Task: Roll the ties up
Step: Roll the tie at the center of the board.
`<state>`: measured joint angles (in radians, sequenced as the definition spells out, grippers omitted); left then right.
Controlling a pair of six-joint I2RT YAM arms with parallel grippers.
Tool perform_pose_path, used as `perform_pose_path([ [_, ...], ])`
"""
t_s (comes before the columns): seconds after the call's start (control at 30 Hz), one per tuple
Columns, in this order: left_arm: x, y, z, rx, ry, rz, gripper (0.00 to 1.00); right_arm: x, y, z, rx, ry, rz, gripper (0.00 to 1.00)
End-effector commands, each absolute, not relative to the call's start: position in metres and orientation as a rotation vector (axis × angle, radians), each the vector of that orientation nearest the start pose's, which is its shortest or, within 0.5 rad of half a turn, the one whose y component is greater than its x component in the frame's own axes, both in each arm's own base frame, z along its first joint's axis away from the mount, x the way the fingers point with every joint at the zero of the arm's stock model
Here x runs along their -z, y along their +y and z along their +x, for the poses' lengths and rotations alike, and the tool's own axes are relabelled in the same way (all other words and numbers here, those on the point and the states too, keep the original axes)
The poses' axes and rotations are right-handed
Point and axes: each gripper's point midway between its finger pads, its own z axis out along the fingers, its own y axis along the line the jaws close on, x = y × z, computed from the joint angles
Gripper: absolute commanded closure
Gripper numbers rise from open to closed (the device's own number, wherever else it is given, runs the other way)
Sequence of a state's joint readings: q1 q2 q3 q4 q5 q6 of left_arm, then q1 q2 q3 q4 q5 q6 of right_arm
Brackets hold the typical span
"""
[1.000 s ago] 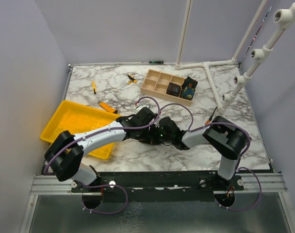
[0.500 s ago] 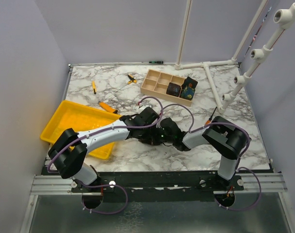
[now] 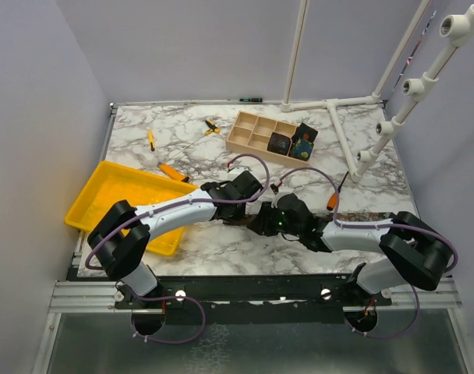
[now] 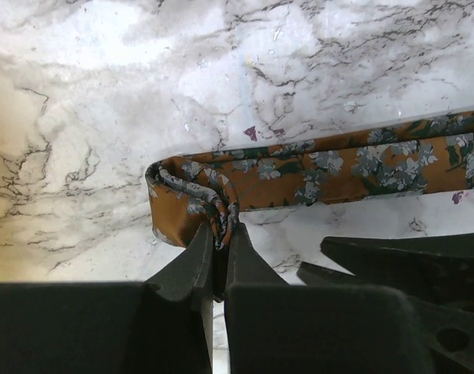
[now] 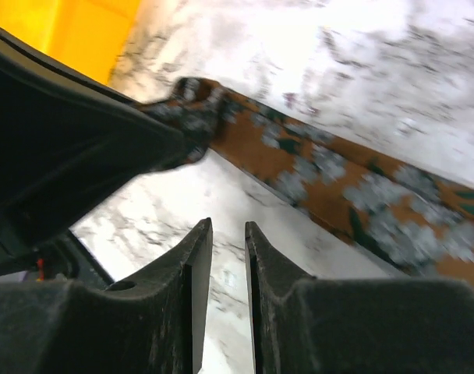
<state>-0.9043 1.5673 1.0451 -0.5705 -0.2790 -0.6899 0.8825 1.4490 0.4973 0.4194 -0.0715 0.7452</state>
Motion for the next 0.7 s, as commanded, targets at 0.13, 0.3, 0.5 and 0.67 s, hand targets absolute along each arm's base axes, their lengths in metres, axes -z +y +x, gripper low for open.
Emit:
perform_pose_path([
  [0.13,-0.071,-0.270,0.242,0.074,2.567,0.219,1.00,-0.021,0.253,0.212,-0.675,2.348,-0.012,0.73],
  [0.3,-0.062,-0.280,0.240,0.034,2.574,0.243,1.00,-0.015,0.248,0.210,-0.665,2.359,0.013,0.73],
  [0.5,-0.051,-0.292,0.242,0.000,2.585,0.265,0.92,-0.016,0.246,0.206,-0.680,2.357,0.013,0.73],
  [0.67,-0.046,-0.307,0.245,0.012,2.590,0.277,0.74,-0.020,0.240,0.203,-0.679,2.345,0.012,0.73],
])
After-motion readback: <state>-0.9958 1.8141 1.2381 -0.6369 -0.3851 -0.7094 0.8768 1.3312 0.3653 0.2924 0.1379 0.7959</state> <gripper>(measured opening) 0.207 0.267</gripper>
